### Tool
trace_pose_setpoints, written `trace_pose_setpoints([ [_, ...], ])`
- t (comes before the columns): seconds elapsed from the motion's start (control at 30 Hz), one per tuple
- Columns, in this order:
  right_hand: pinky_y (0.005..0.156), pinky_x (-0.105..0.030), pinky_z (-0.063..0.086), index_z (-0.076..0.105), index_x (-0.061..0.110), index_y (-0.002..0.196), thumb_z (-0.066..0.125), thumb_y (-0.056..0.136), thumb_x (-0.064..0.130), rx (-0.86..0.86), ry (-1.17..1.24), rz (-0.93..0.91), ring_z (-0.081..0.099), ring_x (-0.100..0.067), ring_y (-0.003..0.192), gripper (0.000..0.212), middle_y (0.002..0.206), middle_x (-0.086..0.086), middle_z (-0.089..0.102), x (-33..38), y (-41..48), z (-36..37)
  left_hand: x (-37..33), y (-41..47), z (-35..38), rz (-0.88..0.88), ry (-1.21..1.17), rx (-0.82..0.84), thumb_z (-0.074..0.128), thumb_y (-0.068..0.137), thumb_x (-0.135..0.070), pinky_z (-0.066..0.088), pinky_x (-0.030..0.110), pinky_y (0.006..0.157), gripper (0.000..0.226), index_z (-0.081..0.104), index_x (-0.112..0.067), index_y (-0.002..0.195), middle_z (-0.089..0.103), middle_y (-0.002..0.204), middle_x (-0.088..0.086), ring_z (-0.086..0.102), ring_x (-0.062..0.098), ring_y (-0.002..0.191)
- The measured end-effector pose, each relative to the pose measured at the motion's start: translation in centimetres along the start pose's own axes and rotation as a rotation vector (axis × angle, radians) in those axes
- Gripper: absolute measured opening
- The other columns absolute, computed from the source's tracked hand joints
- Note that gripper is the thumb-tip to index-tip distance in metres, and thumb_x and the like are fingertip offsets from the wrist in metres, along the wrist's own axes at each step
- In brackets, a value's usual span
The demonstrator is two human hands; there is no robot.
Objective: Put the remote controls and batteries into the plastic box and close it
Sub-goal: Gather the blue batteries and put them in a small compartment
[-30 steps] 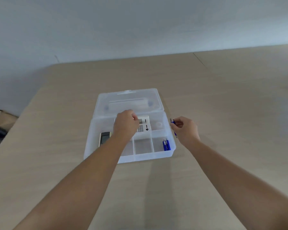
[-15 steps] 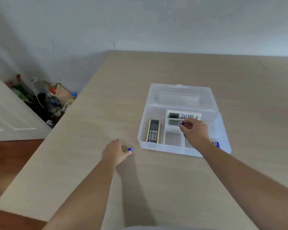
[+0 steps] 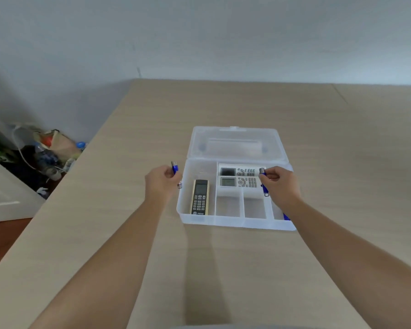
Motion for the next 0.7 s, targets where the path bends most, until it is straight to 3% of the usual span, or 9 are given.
trace_pose_setpoints([
  [0.13, 0.05, -0.023, 0.04, 0.066, 0.009, 0.099, 0.062, 0.086, 0.018, -0.041, 0.031, 0.052, 0.054, -0.01, 0.055, 0.017, 0.083, -0.001, 0.065, -1.2, 1.1, -2.9, -6.3, -1.0, 4.7, 0.076, -0.177, 0.257, 0.062, 0.084, -0.013, 0.048, 0.016, 0.057, 0.009, 0.062, -0.012, 0.093, 0.072, 0.078, 0.005, 0.065, 0.013, 0.064],
  [0.2, 0.05, -0.024, 0.039, 0.064, 0.012, 0.102, 0.063, 0.085, 0.018, -0.043, 0.02, 0.064, 0.052, -0.011, 0.056, 0.018, 0.076, 0.002, 0.064, -2.0, 1.5, -4.3, -8.3, -1.9, 7.4, 0.096, -0.186, 0.395, 0.062, 0.084, -0.011, 0.057, 0.028, 0.069, 0.015, 0.061, -0.008, 0.098, 0.074, 0.085, 0.012, 0.069, 0.022, 0.072],
  [0.27, 0.049, -0.024, 0.037, 0.06, 0.02, 0.104, 0.063, 0.085, 0.018, -0.022, -0.035, 0.054, 0.051, -0.011, 0.057, 0.019, 0.07, 0.007, 0.06, -2.8, 1.7, -5.3, -9.3, -2.8, 9.5, 0.102, -0.189, 0.473, 0.059, 0.084, -0.008, 0.057, 0.034, 0.07, 0.013, 0.06, -0.006, 0.097, 0.074, 0.086, 0.016, 0.068, 0.025, 0.071],
  [0.4, 0.052, -0.025, 0.042, 0.058, 0.027, 0.1, 0.06, 0.084, 0.015, 0.089, -0.233, 0.024, 0.056, -0.017, 0.061, 0.02, 0.068, 0.007, 0.061, -4.6, 1.6, -5.7, -9.8, -3.8, 12.1, 0.083, -0.162, 0.556, 0.054, 0.087, -0.011, 0.052, 0.025, 0.057, 0.007, 0.058, -0.01, 0.092, 0.069, 0.082, 0.013, 0.066, 0.021, 0.061],
  [0.5, 0.07, -0.031, 0.047, 0.058, 0.024, 0.096, 0.056, 0.083, 0.018, 0.174, -0.437, -0.016, 0.064, -0.024, 0.076, 0.014, 0.077, 0.003, 0.072, -5.9, 1.6, -4.5, -9.5, -3.8, 13.3, 0.06, -0.154, 0.575, 0.054, 0.089, -0.014, 0.054, 0.026, 0.058, 0.006, 0.058, -0.011, 0.089, 0.068, 0.084, 0.014, 0.068, 0.026, 0.066],
  [0.57, 0.081, -0.027, 0.038, 0.056, 0.027, 0.093, 0.054, 0.083, 0.023, 0.185, -0.578, -0.063, 0.064, -0.022, 0.082, 0.011, 0.08, 0.005, 0.075, -6.7, 1.9, -3.6, -9.2, -3.7, 13.7, 0.061, -0.144, 0.574, 0.055, 0.09, -0.015, 0.056, 0.029, 0.059, 0.007, 0.059, -0.01, 0.089, 0.069, 0.089, 0.018, 0.068, 0.027, 0.069],
  [0.7, 0.078, -0.026, 0.024, 0.053, 0.031, 0.092, 0.048, 0.086, 0.026, 0.257, -0.832, -0.12, 0.053, -0.021, 0.076, 0.009, 0.066, 0.007, 0.067, -7.7, 2.4, -2.4, -8.9, -3.4, 14.1, 0.061, -0.131, 0.582, 0.056, 0.09, -0.017, 0.058, 0.034, 0.066, 0.008, 0.059, -0.011, 0.088, 0.069, 0.092, 0.019, 0.069, 0.028, 0.072],
])
Point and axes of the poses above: each hand's wrist, its own y-axis towards the middle knuckle, its own z-axis out of the palm, x = y × z, the point moved 1 cm from there along y, towards the middle knuckle
